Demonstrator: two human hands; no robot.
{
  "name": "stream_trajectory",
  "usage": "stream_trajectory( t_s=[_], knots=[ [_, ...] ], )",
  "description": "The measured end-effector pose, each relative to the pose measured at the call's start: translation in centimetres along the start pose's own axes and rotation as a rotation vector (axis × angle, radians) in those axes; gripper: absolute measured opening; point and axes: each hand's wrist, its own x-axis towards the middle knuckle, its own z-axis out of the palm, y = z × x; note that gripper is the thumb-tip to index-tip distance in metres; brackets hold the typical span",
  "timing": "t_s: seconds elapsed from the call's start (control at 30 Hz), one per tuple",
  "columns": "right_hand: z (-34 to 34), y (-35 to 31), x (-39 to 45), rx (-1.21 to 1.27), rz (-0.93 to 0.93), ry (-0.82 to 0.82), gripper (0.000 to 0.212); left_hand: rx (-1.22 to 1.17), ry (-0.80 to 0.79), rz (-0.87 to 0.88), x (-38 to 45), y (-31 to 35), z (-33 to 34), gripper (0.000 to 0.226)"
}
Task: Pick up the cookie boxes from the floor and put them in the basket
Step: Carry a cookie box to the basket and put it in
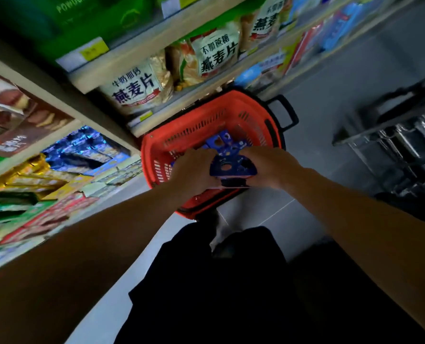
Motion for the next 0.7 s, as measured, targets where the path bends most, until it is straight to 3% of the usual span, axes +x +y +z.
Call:
stream_trajectory(
  t_s=[0.2, 0.33, 0.53, 0.7],
  knots=[
    [-1.7, 4.6, 4.1, -0.092, -0.134, -0.061, 0.063, -0.061, 0.062, -0.144, 2.9, 2.1, 1.7, 0.058],
    [-1.3, 8.5, 7.9, -0.183, -0.247, -0.064, 0.063, -0.095, 0.107, -0.329, 5.2, 4.0, 4.2, 0.062],
    [1.6, 13.9, 12.8, -0.260, -0.425, -0.002, 0.057, -0.185, 0.094, -0.525, 8.9, 5.5, 8.4, 0.068],
    [5.8, 16.4, 18.4, -0.274, -0.449, 0.018, 0.061, -0.167, 0.091, -0.600, 12.9, 2.5, 11.8, 0.067]
  ],
)
